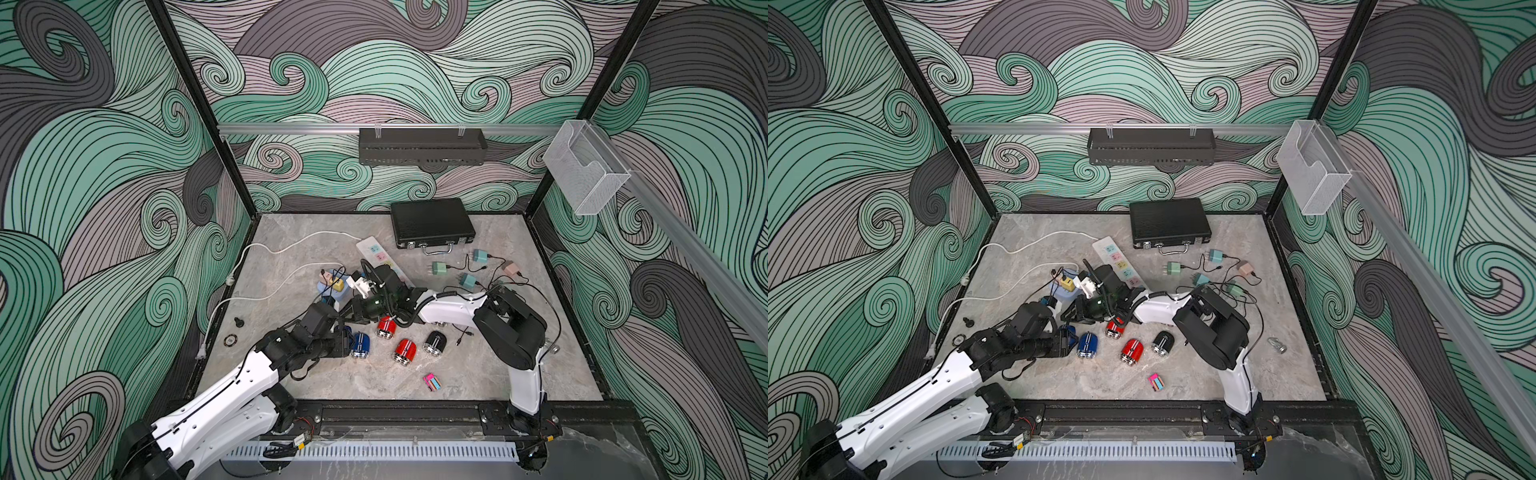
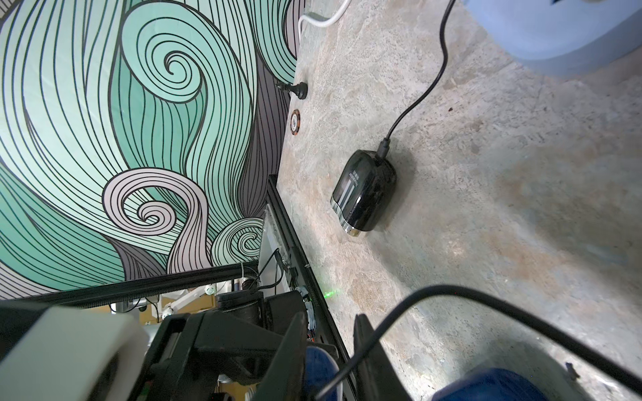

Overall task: Unplug the electric shaver
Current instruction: Remove the charging cable from the electric shaver.

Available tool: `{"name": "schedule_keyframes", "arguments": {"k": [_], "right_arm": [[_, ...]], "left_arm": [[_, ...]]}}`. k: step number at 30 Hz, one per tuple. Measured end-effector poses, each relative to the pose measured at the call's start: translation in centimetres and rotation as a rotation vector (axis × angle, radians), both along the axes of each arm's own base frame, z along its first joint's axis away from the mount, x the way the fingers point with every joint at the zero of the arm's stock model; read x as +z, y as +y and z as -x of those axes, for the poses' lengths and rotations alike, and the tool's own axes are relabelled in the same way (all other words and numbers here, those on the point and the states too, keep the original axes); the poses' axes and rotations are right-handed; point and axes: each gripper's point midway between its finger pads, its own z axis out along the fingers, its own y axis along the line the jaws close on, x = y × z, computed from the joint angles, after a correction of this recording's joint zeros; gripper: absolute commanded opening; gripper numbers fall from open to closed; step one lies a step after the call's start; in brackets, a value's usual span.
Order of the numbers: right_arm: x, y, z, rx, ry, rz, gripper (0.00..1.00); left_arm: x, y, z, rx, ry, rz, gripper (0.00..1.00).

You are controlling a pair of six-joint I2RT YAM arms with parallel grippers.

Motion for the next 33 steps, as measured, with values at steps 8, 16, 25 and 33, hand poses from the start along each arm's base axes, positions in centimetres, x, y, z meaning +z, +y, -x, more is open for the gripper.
{"name": "schedule_keyframes", "arguments": {"k": [8, 16, 25, 33], "right_arm": [[0.25, 0.16, 0.23, 0.008, 0.003, -0.018, 0.12], [0.4, 0.29, 0.39, 0.014, 0.0, -0.024, 0.07], [0.39, 0.07, 0.08, 0.011, -0.012, -0.021, 0.06], [0.18, -0.44, -0.37, 0.01, 0.003, -0.004, 0.06]], "left_arm": [[0.13, 0.11, 0.03, 0.003, -0.009, 0.004, 0.11], [0.14, 0.25, 0.17, 0.004, -0.01, 0.004, 0.11], [0.22, 0.26, 0.17, 0.004, -0.014, 0.007, 0.11], [0.06, 0.01, -0.11, 0.002, -0.013, 0.006, 0.11]]}}
